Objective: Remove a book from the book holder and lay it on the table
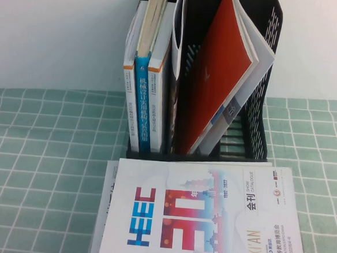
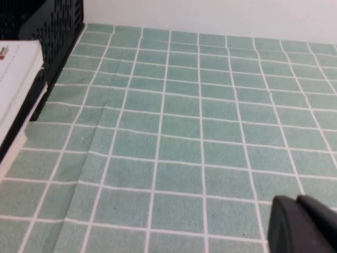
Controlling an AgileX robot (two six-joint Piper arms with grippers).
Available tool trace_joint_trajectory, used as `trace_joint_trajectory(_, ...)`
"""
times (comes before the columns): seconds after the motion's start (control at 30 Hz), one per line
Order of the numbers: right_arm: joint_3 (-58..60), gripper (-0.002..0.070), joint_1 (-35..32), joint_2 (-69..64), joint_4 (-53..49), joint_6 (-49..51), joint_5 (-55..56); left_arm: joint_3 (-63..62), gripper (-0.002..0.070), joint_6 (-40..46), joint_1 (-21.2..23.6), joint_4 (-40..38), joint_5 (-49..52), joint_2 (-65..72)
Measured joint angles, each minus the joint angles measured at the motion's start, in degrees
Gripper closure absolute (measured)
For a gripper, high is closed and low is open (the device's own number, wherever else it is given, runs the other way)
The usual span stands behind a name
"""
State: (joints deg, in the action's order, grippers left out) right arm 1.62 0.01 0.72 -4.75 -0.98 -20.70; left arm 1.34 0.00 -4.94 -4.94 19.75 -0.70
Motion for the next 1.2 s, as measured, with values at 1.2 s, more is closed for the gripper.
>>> trace_joint_trajectory(1.2, 0.0, 0.0678, 0.0, 0.0, 0.0, 0.0, 0.0, 0.0, 0.0677, 0.8, 0.0, 0.7, 0.0, 0.0)
